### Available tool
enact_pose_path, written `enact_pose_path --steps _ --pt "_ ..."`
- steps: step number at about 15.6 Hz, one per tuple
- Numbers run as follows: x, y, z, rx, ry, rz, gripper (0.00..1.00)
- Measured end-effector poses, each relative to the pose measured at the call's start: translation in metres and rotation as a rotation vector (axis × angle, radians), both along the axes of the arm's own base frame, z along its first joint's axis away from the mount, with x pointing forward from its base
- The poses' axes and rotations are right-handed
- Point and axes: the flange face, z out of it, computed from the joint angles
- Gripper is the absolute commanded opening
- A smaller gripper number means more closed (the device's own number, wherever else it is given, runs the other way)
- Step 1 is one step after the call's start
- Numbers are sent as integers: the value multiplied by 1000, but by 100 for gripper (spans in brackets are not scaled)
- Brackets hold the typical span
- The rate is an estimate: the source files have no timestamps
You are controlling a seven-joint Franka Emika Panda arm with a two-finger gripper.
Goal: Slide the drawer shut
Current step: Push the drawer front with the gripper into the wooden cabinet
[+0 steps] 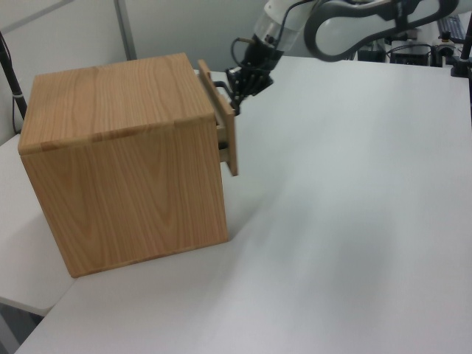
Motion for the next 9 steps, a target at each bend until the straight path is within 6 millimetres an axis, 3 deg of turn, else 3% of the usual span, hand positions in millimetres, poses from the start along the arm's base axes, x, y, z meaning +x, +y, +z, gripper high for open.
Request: enact_pose_path --steps 3,6,7,9 --pt "11 18 -1 68 -94 -47 0" --pt "12 22 -3 66 -115 -63 3" --pt "12 22 -3 66 -115 -64 20" --pt "12 22 -3 65 -119 -63 99"
